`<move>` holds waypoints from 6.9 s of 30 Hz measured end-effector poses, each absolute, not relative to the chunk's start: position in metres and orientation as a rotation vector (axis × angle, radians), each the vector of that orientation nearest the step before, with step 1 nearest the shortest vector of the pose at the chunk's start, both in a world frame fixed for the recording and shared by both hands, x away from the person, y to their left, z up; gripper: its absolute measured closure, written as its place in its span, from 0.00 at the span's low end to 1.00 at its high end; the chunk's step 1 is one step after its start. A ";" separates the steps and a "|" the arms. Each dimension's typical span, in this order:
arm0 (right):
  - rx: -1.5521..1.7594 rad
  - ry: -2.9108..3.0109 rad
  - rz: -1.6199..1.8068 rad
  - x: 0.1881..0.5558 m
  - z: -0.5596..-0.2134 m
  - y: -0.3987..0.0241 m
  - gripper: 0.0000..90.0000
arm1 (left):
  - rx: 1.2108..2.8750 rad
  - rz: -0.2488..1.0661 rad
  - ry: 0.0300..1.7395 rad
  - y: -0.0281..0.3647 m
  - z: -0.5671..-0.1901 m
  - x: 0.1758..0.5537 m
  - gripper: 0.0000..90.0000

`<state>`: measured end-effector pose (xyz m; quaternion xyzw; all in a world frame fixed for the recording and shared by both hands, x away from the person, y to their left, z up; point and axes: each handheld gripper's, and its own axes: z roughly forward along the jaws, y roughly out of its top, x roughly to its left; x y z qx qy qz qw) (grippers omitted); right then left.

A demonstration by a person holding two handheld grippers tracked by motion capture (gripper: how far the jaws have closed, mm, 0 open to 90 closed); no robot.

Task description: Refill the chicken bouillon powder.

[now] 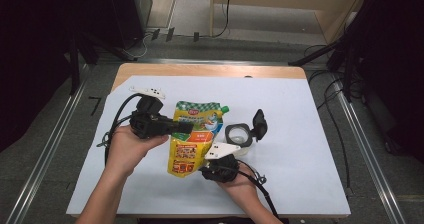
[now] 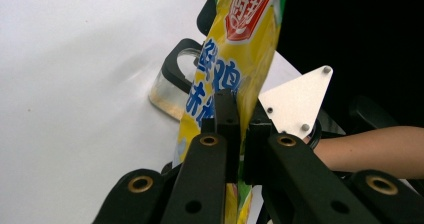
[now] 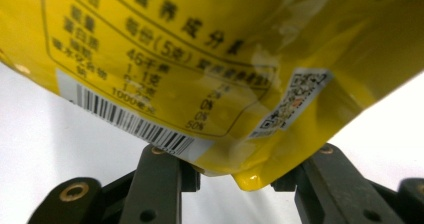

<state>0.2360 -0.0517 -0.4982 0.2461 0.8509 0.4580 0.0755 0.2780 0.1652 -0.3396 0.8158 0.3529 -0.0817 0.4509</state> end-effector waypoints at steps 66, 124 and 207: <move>0.684 2.728 1.515 0.211 -0.484 -0.040 0.70 | 2.121 -0.091 0.903 0.110 -0.384 0.284 0.85; 0.887 2.696 1.595 0.210 -0.464 -0.039 0.73 | 2.103 -0.259 1.061 0.102 -0.371 0.293 0.68; 0.879 2.677 1.584 0.223 -0.446 -0.037 0.72 | 2.093 -0.225 1.040 0.090 -0.346 0.303 0.72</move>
